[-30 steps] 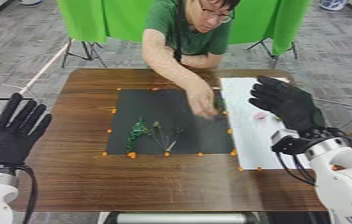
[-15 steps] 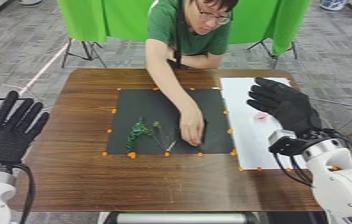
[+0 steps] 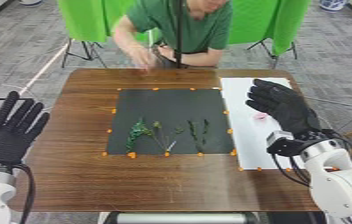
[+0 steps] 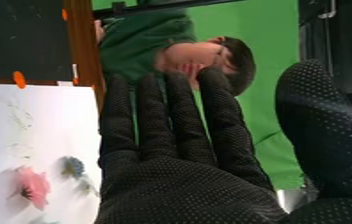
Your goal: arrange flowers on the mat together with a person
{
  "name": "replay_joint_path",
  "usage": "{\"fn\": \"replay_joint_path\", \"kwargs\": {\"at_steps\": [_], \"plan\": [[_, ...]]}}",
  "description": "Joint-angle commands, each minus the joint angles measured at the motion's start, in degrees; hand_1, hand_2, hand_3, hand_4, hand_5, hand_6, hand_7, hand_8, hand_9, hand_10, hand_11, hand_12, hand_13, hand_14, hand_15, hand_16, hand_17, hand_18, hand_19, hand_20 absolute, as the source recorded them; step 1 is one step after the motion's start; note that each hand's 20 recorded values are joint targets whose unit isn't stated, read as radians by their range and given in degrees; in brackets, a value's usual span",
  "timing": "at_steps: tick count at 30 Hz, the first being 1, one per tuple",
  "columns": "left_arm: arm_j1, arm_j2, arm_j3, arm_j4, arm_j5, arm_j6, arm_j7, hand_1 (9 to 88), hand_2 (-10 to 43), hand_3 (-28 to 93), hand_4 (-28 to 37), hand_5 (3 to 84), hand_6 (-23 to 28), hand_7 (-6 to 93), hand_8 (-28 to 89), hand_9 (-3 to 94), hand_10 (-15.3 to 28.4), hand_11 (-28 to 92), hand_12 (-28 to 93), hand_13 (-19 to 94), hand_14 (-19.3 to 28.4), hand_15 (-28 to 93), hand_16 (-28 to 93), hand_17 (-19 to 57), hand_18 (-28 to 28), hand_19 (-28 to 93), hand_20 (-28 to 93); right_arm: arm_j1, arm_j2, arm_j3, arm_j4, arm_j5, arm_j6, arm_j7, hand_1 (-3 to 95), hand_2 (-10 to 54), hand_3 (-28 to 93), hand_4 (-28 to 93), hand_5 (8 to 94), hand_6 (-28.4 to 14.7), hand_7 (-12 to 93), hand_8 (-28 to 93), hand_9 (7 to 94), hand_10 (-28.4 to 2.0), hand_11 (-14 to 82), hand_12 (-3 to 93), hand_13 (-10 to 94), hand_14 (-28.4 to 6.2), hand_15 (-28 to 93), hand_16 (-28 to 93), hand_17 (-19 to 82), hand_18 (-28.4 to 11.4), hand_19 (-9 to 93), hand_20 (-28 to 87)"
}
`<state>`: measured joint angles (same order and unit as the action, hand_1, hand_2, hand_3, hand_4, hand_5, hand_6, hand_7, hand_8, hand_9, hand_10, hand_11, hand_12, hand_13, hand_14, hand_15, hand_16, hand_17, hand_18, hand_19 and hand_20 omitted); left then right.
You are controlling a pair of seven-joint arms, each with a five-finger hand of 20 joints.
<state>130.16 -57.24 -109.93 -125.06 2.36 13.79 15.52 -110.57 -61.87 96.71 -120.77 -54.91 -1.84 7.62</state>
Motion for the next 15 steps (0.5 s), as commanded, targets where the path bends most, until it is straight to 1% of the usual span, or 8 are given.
{"fn": "replay_joint_path", "kwargs": {"at_steps": [1, 3, 5, 7, 8, 11, 15], "plan": [[0.9, -0.15, -0.03, -0.08, 0.07, -0.39, 0.19, 28.0, 12.1, 71, -28.3, 40.4, 6.4, 8.5, -9, 36.2, 15.6, 19, 7, 28, 15.6, 31, -8, -5.1, 15.3, 37, 14, 1.0, 1.4, 0.1, -0.1, -5.9, 0.7, -1.3, 28.2, 1.9, 80, -25, 42.1, -4.6, 19, -12, 40.4, -14.4, 8.4, 14.8, 33, -10.0, 13, 12, 15, -11.8, 34, 11], [1.0, -0.21, -0.10, -0.17, -0.11, -0.17, 0.33, 28.0, 12.0, 71, -28.3, 40.5, 6.5, 8.4, -9, 36.2, 15.6, 19, 7, 28, 15.6, 31, -8, -5.1, 15.2, 37, 14, 1.3, 1.7, 0.0, -0.1, -11.3, 1.7, -0.8, 28.8, 1.2, 80, -25, 42.2, -4.6, 19, -12, 40.3, -14.2, 8.5, 14.8, 33, -9.9, 13, 11, 15, -11.8, 34, 11], [1.0, -0.23, -0.11, -0.17, -0.08, -0.09, 0.36, 28.0, 11.9, 71, -28.3, 40.5, 6.5, 8.3, -9, 36.3, 15.7, 19, 7, 28, 15.6, 31, -8, -5.0, 15.2, 37, 14, 2.2, 3.1, -1.1, 0.5, -21.2, 4.3, -0.3, 29.8, 0.4, 79, -25, 42.2, -4.5, 19, -12, 40.2, -14.1, 8.6, 14.7, 32, -9.9, 14, 11, 15, -11.9, 34, 11], [0.9, -0.19, 0.02, -0.08, -0.06, -0.12, 0.42, 28.0, 11.9, 71, -28.3, 40.5, 6.5, 8.3, -9, 36.3, 15.7, 20, 7, 28, 15.6, 31, -8, -5.0, 15.2, 37, 14, 3.3, 4.2, -1.9, 1.8, -32.8, 5.2, -0.3, 31.5, -1.2, 80, -25, 42.3, -4.3, 20, -12, 40.1, -13.9, 8.7, 14.7, 32, -9.8, 14, 11, 15, -12.0, 35, 11], [0.9, -0.21, 0.02, -0.08, -0.06, -0.07, 0.36, 28.0, 11.9, 71, -28.3, 40.5, 6.5, 8.3, -9, 36.3, 15.6, 20, 7, 28, 15.6, 31, -8, -5.1, 15.3, 37, 14, 4.1, 4.8, -2.2, 2.5, -37.9, 5.3, -0.2, 32.3, -2.0, 80, -25, 42.3, -4.2, 20, -13, 40.0, -13.8, 8.8, 14.7, 32, -9.7, 14, 11, 15, -12.0, 35, 11], [0.9, -0.26, 0.04, -0.16, -0.06, 0.05, 0.29, 28.0, 11.9, 71, -28.3, 40.5, 6.5, 8.3, -9, 36.2, 15.7, 19, 7, 28, 15.6, 31, -8, -5.1, 15.3, 37, 14, 6.4, 6.6, -2.7, 4.3, -51.3, 3.8, 0.6, 35.3, -4.6, 81, -25, 42.4, -3.8, 22, -14, 40.5, -13.0, 9.9, 14.4, 34, -8.4, 16, 10, 18, -8.8, 34, 10], [1.1, -0.34, 0.03, -0.26, -0.10, 0.15, 0.41, 28.0, 11.9, 71, -28.3, 40.5, 6.4, 8.4, -9, 36.2, 15.7, 19, 7, 28, 15.6, 31, -8, -5.0, 15.3, 37, 14, 9.3, 9.1, -5.1, 7.2, -69.0, 3.9, 2.4, 40.6, -8.9, 82, -27, 43.1, -2.9, 24, -15, 42.2, -10.6, 11.9, 13.3, 37, -6.6, 20, 6, 22, -7.9, 35, 9]]}}
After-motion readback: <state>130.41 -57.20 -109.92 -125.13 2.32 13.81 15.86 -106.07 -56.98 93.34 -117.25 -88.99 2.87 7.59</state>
